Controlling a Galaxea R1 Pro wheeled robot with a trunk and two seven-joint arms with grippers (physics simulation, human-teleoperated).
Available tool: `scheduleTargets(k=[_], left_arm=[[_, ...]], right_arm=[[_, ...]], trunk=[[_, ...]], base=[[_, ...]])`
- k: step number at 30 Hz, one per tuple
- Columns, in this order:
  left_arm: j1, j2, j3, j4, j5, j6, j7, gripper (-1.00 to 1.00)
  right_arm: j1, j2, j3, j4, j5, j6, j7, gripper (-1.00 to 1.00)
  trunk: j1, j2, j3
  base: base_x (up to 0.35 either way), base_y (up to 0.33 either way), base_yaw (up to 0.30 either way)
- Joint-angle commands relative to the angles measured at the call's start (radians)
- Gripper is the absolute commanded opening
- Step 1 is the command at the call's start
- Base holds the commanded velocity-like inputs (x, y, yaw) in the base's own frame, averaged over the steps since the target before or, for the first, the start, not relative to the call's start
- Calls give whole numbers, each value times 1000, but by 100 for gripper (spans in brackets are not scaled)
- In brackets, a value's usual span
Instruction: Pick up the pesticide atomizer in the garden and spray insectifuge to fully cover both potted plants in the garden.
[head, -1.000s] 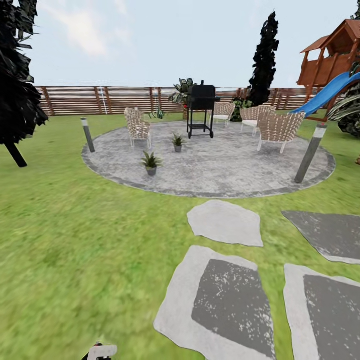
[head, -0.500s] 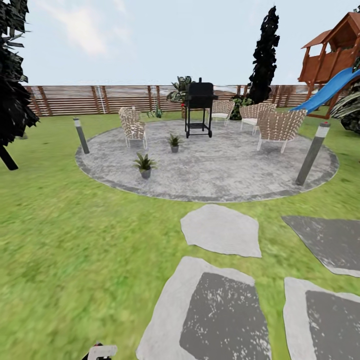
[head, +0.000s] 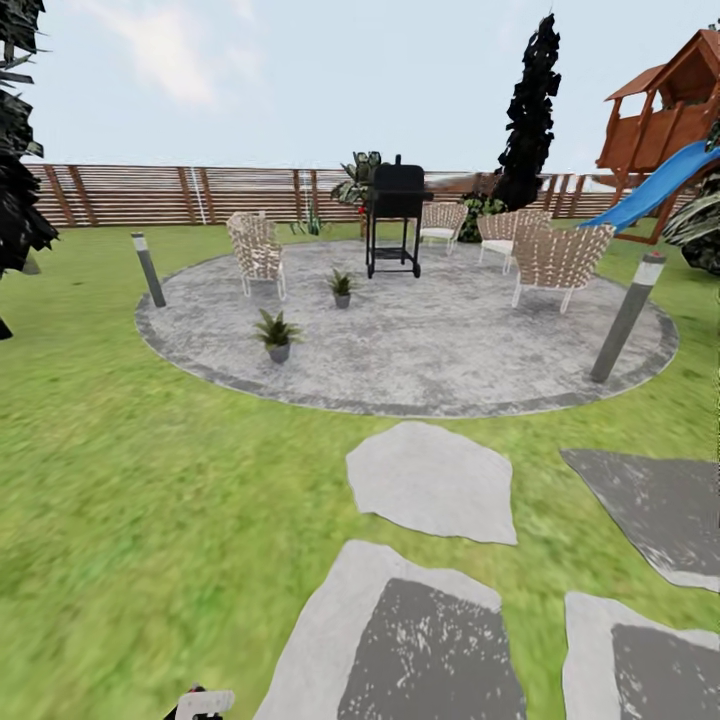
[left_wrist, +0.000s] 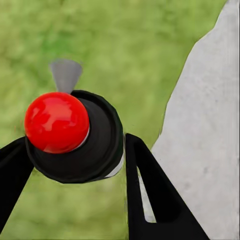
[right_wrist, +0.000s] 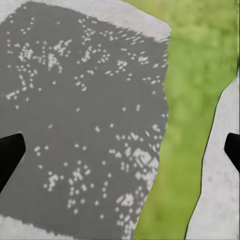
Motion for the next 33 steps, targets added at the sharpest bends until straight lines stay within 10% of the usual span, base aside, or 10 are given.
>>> scheduleTargets(k=[1,33], left_arm=[[-1,0,3,1,-1,-3,0,-100],[-1,0,3,1,-1,-3,0,-100]], right_arm=[[-1,0,0,1,0,-3,0,100],[-1,0,0,1,0,-3,0,100]], trunk=[[0,0,-1],[0,0,-1]], base=[[304,-196,0],[304,-196,0]])
